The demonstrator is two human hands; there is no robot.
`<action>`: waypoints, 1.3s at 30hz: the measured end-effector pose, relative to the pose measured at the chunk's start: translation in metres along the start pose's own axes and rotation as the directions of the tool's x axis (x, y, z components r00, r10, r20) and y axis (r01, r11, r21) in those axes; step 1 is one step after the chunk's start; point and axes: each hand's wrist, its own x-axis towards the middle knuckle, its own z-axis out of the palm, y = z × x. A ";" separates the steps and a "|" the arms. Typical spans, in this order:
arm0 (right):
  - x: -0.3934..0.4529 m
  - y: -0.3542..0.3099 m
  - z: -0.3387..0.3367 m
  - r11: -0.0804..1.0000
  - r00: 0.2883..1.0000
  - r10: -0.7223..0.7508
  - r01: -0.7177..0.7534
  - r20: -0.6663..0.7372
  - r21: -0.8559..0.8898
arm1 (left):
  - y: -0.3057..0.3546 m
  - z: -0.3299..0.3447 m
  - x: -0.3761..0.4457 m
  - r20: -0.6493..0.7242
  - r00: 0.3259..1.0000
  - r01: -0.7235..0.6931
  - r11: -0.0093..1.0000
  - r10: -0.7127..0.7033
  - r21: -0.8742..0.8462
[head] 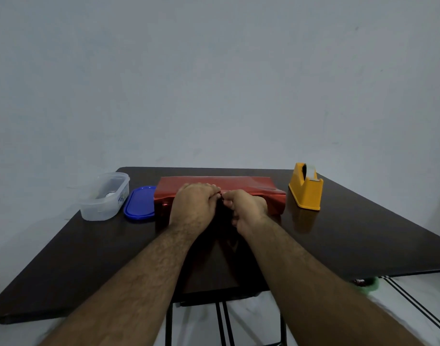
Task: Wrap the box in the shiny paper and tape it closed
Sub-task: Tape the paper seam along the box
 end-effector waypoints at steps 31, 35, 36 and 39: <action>0.005 0.009 -0.023 0.467 0.831 -0.546 0.407 0.106 -0.785 | -0.001 -0.003 -0.002 -0.005 0.999 0.038 0.999 -0.038 -0.034; 0.022 0.004 -0.038 -0.034 0.428 -0.773 0.709 0.468 -0.704 | 0.001 -0.004 -0.001 -0.017 0.999 0.049 0.998 -0.050 -0.043; 0.028 0.003 -0.039 -0.104 0.387 -0.760 0.720 0.522 -0.686 | 0.001 -0.004 -0.002 -0.014 0.999 0.048 0.998 -0.049 -0.043; 0.039 0.002 -0.036 -0.222 0.320 -0.737 0.718 0.596 -0.659 | 0.001 -0.004 -0.002 -0.012 0.999 0.043 0.998 -0.044 -0.043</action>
